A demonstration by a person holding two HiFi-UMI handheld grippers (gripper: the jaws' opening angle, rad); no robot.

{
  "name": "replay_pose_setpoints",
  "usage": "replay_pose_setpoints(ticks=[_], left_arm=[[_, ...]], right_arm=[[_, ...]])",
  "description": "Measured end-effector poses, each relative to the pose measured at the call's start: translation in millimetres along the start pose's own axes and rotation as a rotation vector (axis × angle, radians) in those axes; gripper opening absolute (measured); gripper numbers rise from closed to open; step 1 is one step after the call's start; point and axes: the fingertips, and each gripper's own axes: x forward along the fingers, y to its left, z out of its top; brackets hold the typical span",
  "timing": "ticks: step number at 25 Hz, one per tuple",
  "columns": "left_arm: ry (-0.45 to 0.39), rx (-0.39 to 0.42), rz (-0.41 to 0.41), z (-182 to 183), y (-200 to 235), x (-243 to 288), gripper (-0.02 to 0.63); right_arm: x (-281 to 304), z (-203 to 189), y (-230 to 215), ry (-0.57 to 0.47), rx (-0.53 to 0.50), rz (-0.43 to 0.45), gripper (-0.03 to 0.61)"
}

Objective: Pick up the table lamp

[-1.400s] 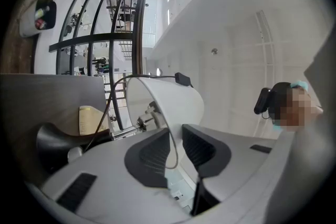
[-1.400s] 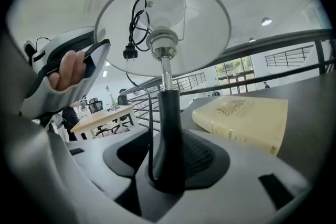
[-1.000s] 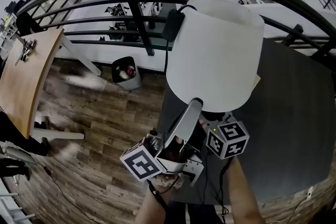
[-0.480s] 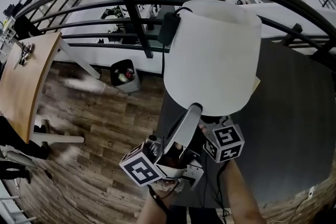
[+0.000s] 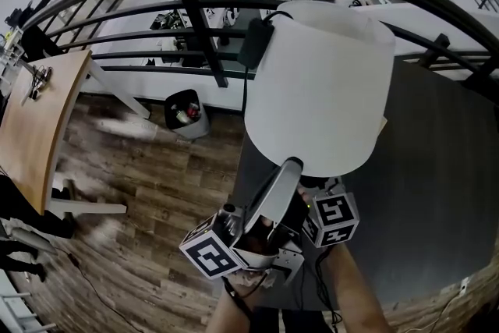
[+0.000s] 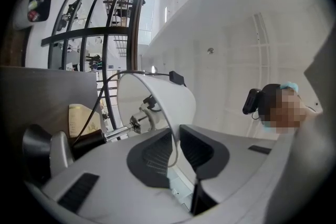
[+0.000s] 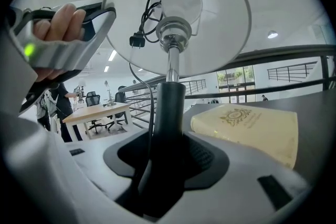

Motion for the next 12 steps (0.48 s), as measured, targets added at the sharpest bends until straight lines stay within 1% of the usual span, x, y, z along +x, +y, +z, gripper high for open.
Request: replay_pose_setpoints(ticks=[5, 12], left_arm=[[0.001, 0.014, -0.021, 1.9, -7.1, 1.2, 0.083], [0.031, 0.05, -0.038, 4.4, -25.1, 8.3, 0.083]], right_arm=[[-2.8, 5.8, 3.8, -0.028, 0.0, 0.005, 0.218], [-6.0, 25.1, 9.0, -0.047, -0.011, 0.02, 0.218]])
